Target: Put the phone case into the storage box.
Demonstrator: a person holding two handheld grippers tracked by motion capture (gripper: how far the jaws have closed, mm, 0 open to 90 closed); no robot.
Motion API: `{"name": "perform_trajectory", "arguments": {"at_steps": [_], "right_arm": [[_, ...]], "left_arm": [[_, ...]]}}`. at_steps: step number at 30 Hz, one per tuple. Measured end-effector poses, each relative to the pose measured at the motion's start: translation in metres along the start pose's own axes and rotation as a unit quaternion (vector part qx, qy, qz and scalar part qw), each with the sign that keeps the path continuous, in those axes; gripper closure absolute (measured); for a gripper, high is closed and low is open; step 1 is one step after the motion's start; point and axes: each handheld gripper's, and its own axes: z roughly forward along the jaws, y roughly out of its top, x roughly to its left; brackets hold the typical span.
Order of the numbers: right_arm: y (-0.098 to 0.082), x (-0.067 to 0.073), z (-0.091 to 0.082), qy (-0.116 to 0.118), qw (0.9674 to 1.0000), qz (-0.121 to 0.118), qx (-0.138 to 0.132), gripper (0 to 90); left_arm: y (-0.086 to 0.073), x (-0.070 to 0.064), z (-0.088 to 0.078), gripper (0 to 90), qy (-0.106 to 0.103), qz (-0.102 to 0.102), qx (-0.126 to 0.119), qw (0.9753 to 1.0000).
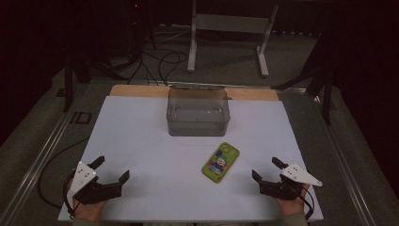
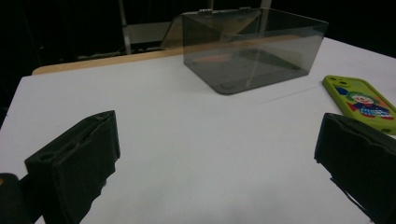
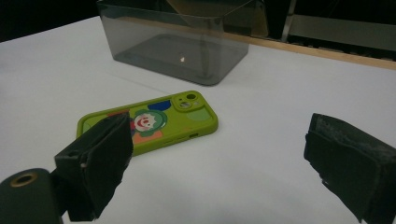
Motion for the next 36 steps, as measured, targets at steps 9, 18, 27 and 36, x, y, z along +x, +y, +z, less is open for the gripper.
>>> {"name": "perform_trajectory", "arguments": {"at_steps": [9, 18, 27, 36], "right_arm": [[-0.0003, -0.0001, 0.0004, -0.002, 1.0000, 0.001, 0.001, 7.8], [-0.0004, -0.0004, 0.0010, -0.003, 1.0000, -0.001, 0.002, 7.8], [-0.0012, 0.0001, 0.0033, -0.002, 1.0000, -0.004, 0.008, 7.8], [-0.0015, 0.0011, 0.0048, -0.001, 0.9999, -0.003, 0.012, 7.9]], "left_arm": [[-0.0011, 0.0002, 0.0007, 0.9, 0.004, 0.000, 0.001, 1.0000], [-0.0012, 0.0004, 0.0019, 1.0, 0.006, -0.005, 0.005, 1.0000], [0.0002, -0.0025, 0.0066, 1.0, 0.006, -0.008, 0.022, 0.9997], [0.0015, -0.0029, 0.0077, 1.0, 0.009, -0.010, 0.025, 0.9996]]}}
